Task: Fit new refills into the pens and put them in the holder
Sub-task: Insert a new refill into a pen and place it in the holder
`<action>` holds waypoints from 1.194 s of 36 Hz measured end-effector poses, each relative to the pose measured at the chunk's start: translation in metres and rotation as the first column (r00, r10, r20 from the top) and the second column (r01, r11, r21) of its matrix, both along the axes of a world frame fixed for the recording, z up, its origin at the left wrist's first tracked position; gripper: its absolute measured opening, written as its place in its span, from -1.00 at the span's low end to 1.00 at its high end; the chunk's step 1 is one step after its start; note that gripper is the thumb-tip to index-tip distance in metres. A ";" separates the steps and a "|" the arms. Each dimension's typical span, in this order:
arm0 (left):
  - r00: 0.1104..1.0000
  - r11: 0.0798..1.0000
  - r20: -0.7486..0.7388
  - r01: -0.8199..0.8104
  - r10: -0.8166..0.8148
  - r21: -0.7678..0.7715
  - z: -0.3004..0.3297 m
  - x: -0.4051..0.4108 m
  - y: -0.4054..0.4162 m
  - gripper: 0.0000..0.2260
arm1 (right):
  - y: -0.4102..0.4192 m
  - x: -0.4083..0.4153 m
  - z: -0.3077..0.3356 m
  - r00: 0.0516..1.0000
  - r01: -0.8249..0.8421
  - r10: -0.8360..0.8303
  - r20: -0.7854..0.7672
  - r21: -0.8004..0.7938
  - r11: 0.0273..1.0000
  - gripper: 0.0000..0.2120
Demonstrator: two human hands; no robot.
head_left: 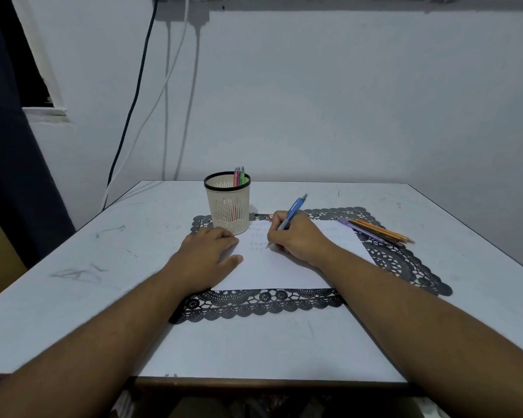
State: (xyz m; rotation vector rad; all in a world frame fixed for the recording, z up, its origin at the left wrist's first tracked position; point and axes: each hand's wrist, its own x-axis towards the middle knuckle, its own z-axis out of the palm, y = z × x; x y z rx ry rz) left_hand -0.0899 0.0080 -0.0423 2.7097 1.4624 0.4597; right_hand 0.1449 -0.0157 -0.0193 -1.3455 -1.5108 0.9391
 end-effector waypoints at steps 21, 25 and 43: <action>1.000 1.000 0.009 -0.001 0.001 -0.001 -0.001 0.000 0.000 -0.54 | 0.001 0.004 -0.002 0.999 0.018 -0.018 0.029 0.009 1.000 -0.70; 1.000 1.000 0.007 -0.003 0.003 0.003 -0.002 0.000 0.001 -0.54 | 0.001 0.002 -0.002 0.999 -0.035 0.035 0.025 -0.022 0.999 -0.71; 0.997 0.990 0.035 0.066 -0.071 0.127 0.009 -0.003 -0.004 -0.59 | 0.009 0.025 0.002 0.909 0.290 -0.277 -0.311 -0.006 0.957 -0.87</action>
